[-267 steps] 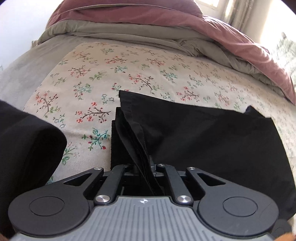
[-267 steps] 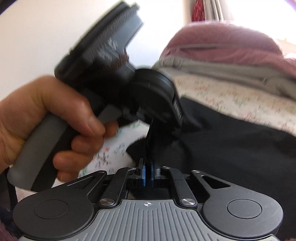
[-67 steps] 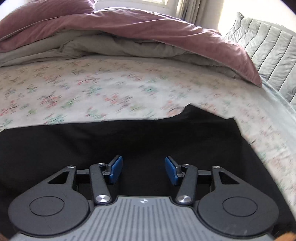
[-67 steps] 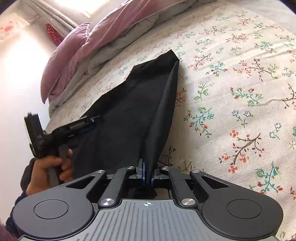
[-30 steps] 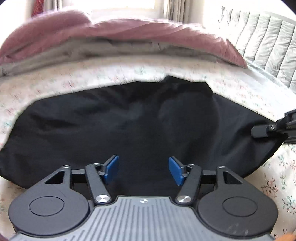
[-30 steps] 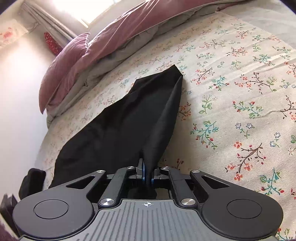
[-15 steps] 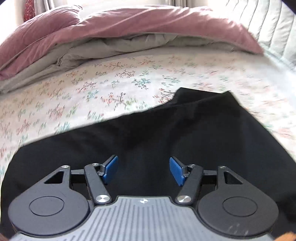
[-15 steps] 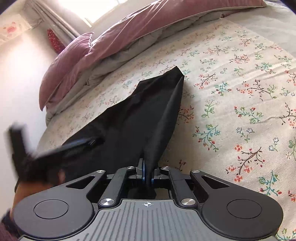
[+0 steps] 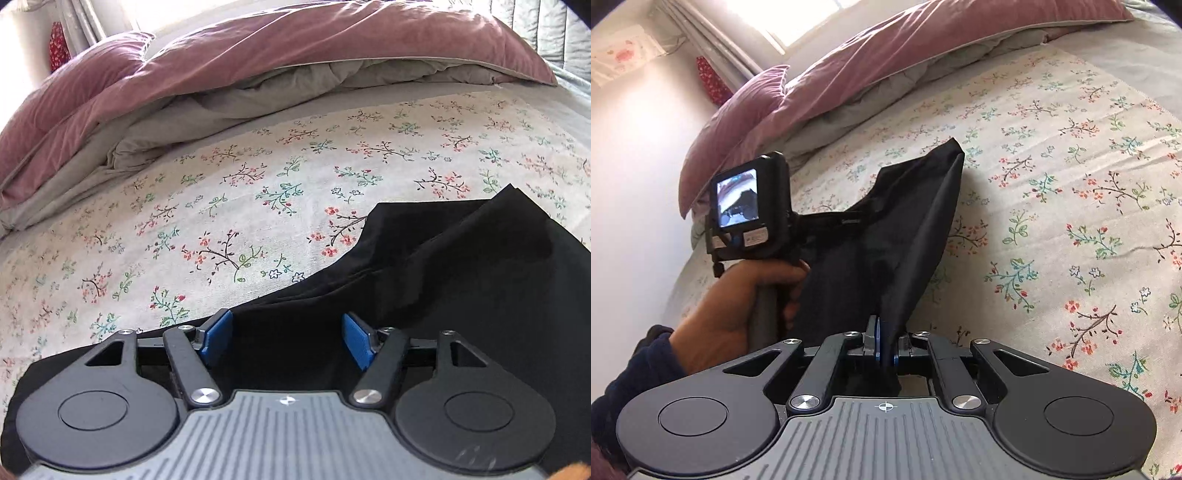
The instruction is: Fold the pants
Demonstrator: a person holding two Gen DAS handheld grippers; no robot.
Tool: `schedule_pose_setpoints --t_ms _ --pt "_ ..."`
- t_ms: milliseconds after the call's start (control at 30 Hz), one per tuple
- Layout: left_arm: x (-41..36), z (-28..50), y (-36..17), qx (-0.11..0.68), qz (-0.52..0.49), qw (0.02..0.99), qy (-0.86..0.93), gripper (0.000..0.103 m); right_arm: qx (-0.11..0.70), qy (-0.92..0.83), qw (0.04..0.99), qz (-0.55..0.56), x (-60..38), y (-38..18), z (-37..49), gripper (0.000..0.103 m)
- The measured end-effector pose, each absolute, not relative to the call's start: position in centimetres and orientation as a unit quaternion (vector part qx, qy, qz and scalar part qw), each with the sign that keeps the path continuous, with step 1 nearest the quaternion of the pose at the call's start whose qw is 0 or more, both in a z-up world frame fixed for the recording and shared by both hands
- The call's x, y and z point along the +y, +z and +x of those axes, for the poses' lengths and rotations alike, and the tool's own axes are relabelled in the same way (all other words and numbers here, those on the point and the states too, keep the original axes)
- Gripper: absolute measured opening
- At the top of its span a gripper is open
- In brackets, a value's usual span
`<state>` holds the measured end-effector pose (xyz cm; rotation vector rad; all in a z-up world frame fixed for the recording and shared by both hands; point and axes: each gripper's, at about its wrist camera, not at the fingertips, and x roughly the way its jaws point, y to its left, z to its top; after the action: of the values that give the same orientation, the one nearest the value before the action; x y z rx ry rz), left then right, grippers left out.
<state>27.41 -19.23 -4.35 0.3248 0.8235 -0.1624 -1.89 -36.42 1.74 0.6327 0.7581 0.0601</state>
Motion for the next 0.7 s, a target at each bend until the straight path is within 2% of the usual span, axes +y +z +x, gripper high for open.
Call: schedule_pose_setpoints --t_ms 133,233,367,433,500,700 --pt "-18.3 27.5 -2.7 0.427 0.097 0.892 -0.115 0.092 0.359 0.029 0.884 0.298 -36.2 2.1 -2.3 0.007" --pt "-18.8 25.8 0.0 0.415 0.066 0.893 -0.163 0.092 0.36 0.019 0.891 0.275 -35.8 2.2 -2.6 0.007" --pt "-21.6 22.9 3.7 0.385 0.064 0.886 -0.25 0.103 0.354 0.017 0.905 0.237 -34.5 2.7 -2.8 0.007" --pt "-23.6 21.8 4.9 0.383 0.065 0.875 -0.288 0.103 0.353 0.015 0.909 0.224 -34.0 2.7 -2.8 0.007" --pt "-26.0 21.0 5.0 0.391 0.093 0.864 -0.302 0.103 0.353 0.011 0.91 0.217 -33.7 2.7 -2.7 0.007" --pt "-33.2 19.3 2.1 0.363 0.273 0.838 -0.301 0.103 0.353 0.008 0.917 0.187 -32.7 2.9 -3.1 0.007"
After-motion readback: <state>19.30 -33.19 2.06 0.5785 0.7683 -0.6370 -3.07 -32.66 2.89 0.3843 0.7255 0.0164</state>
